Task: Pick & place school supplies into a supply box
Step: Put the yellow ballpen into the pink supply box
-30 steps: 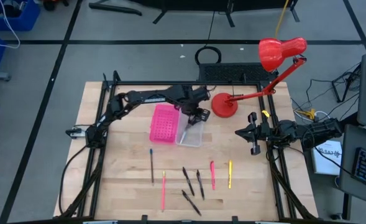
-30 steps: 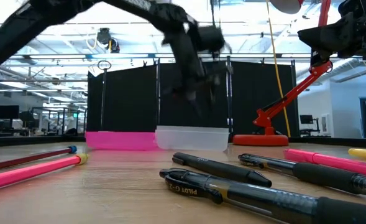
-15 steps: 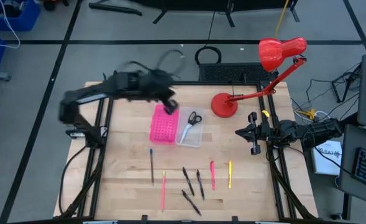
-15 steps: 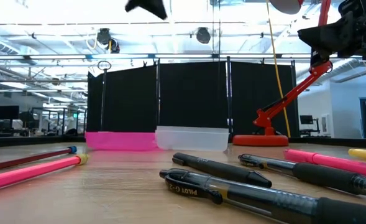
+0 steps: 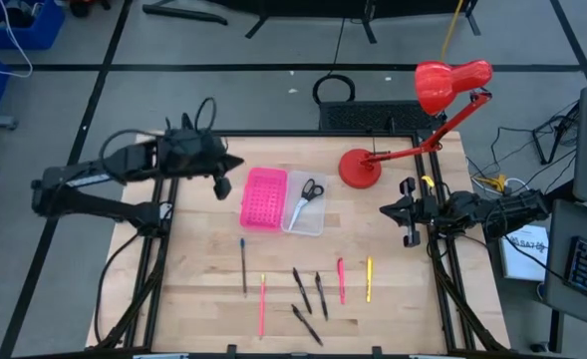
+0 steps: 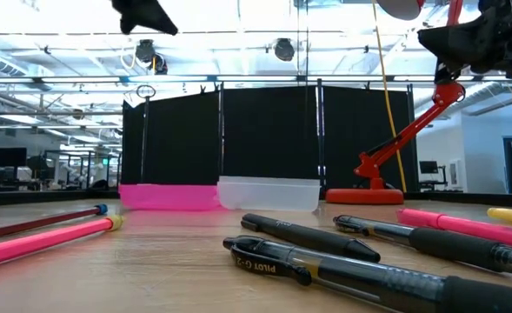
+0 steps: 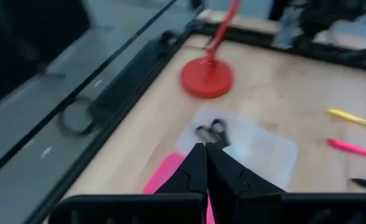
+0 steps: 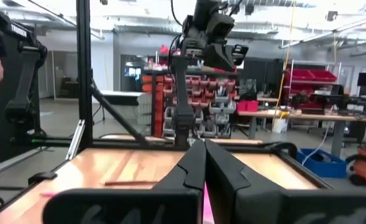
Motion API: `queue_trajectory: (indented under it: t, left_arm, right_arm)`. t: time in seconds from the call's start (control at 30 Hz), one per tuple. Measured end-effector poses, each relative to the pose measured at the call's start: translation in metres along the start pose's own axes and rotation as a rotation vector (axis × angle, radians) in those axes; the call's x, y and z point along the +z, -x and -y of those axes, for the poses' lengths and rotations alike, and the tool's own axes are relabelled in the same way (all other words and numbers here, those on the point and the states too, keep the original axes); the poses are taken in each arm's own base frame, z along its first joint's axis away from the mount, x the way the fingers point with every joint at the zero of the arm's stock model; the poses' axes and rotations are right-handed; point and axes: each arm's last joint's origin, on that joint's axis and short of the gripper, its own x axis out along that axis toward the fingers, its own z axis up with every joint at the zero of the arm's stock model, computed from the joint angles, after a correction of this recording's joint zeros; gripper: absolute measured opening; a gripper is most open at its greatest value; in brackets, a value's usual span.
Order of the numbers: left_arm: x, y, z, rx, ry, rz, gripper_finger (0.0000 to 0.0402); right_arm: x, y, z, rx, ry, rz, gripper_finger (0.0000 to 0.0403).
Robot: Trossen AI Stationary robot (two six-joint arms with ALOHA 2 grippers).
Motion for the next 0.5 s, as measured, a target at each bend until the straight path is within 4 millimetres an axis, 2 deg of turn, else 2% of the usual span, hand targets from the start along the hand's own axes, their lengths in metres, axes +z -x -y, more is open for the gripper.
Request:
queue_trajectory:
  t: [0.13, 0.23, 0.5]
  left_arm:
    - [-0.040, -0.014, 0.007, -0.146, -0.108, 0.145, 0.0003]
    - [-0.070, -0.026, 0.005, -0.136, -0.104, 0.135, 0.0004]
    - [-0.135, -0.032, 0.005, -0.202, -0.129, 0.229, 0.0003]
  right_arm:
    - [0.001, 0.000, 0.000, -0.001, 0.026, 0.010, 0.0000]
    - [0.002, 0.000, 0.000, -0.001, -0.002, 0.014, 0.0000]
    - [-0.002, -0.001, 0.000, 0.002, -0.092, -0.021, 0.0000]
